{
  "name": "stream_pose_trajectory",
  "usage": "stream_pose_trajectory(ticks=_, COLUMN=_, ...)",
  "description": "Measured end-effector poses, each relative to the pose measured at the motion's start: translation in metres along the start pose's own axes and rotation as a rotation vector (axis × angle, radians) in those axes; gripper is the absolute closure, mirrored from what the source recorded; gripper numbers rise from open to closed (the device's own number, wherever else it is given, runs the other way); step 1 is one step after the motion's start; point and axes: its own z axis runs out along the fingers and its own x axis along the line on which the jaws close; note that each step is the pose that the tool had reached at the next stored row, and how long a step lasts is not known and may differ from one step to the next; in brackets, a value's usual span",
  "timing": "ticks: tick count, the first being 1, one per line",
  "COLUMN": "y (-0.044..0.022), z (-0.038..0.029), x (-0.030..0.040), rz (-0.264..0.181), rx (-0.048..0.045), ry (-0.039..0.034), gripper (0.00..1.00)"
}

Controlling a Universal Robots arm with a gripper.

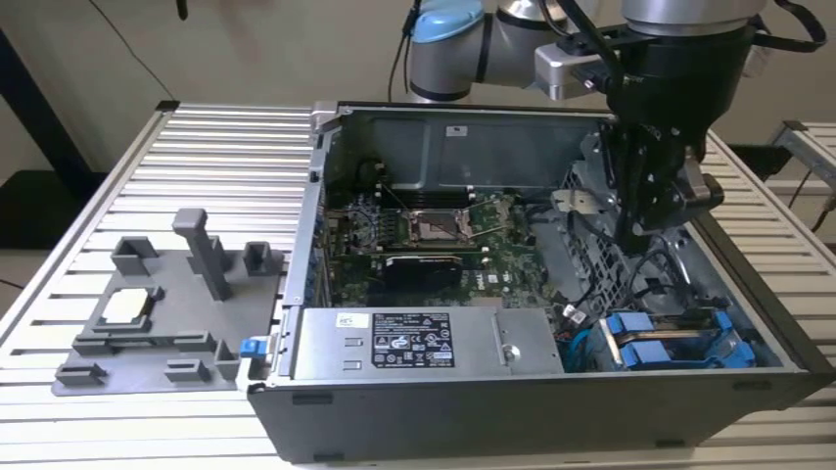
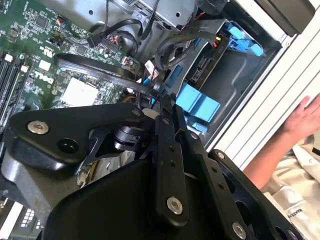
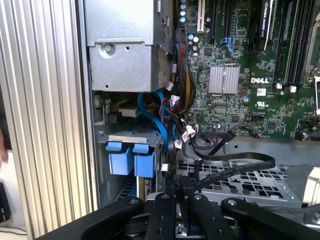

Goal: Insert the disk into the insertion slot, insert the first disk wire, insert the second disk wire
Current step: 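Insert the second disk wire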

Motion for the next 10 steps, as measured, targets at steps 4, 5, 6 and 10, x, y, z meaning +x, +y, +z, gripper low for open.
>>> stream_pose_trajectory(ticks=4, y=-0.0021, z=0.0015, x=0.0064, rz=0.0, rx=-0.0032, ry=-0.0004, gripper=0.84)
stream_pose_trajectory(ticks=5, y=-0.003, z=0.0021, x=0.0091, rz=-0.001, rx=-0.0046, ry=-0.0005, gripper=0.84)
stream_pose_trajectory(ticks=6, y=-0.0039, z=0.0028, x=0.0117, rz=-0.001, rx=-0.006, ry=-0.0009, gripper=0.84)
stream_pose_trajectory(ticks=10, y=-0.009, z=0.0055, x=0.0225, rz=-0.002, rx=-0.0124, ry=-0.0019, gripper=0.84)
